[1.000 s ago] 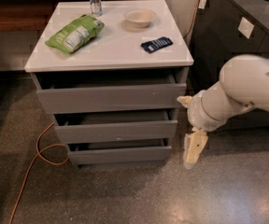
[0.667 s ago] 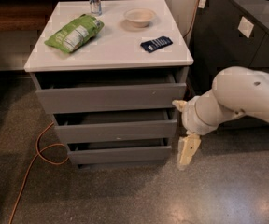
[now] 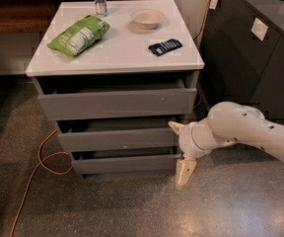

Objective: Place redbull can into bottom drawer

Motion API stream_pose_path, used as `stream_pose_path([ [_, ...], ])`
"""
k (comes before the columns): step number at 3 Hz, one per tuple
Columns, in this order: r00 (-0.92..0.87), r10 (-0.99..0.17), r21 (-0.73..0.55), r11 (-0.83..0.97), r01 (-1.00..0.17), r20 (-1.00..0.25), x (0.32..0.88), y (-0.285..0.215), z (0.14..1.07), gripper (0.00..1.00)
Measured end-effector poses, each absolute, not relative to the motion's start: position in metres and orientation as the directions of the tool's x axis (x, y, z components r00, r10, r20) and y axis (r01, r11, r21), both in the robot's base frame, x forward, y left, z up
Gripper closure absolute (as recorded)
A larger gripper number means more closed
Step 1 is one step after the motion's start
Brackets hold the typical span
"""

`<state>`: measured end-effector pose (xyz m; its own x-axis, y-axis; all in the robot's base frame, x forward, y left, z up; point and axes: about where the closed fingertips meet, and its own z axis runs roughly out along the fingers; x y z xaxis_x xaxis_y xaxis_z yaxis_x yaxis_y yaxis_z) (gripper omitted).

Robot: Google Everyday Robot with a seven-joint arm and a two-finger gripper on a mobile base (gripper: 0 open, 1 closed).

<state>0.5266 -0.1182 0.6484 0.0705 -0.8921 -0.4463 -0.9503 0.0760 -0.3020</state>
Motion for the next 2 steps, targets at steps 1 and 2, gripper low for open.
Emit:
stream_pose_path([
  [1,0.113,-0.881,-0.320,0.045,-0.946,-0.460,0.531,-0.113,0.623,0.00],
  [2,0.152,-0.856,-0.331,0.023,-0.943,-0.494,0.535,-0.111,0.601,0.00],
])
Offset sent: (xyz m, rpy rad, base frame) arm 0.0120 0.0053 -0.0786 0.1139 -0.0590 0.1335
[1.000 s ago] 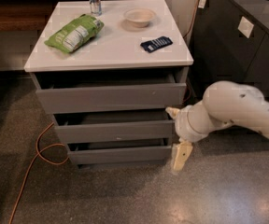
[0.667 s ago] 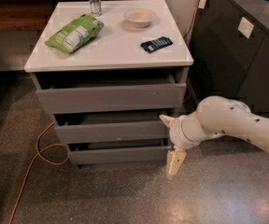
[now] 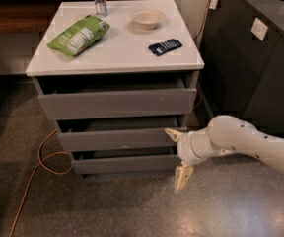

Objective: Place redbull can into bottom drawer

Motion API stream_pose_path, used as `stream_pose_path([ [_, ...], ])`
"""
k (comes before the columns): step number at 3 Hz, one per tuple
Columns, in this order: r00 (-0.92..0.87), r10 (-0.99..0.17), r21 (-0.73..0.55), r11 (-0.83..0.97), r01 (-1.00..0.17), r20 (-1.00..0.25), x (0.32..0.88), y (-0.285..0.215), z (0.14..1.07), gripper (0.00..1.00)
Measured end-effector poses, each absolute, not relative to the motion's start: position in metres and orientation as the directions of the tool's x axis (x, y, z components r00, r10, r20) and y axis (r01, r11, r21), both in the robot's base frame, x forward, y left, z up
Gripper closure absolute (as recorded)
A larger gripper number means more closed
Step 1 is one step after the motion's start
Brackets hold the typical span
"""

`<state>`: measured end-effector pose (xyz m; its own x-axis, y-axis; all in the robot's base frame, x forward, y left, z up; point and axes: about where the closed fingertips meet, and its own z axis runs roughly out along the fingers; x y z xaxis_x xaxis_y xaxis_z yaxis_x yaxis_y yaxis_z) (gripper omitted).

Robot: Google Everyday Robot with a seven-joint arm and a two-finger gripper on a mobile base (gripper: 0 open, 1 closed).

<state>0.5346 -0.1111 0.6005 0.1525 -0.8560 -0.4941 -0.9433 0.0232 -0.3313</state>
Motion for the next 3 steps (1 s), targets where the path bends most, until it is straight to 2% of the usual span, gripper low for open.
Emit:
stream_pose_path([
  [2,0.292,-0.798,-0.397,-0.073,-0.915,-0.526,0.544,-0.106,0.529,0.00],
  [3,0.292,-0.798,-0.397,-0.073,-0.915,-0.526,0.544,-0.106,0.529,0.00],
])
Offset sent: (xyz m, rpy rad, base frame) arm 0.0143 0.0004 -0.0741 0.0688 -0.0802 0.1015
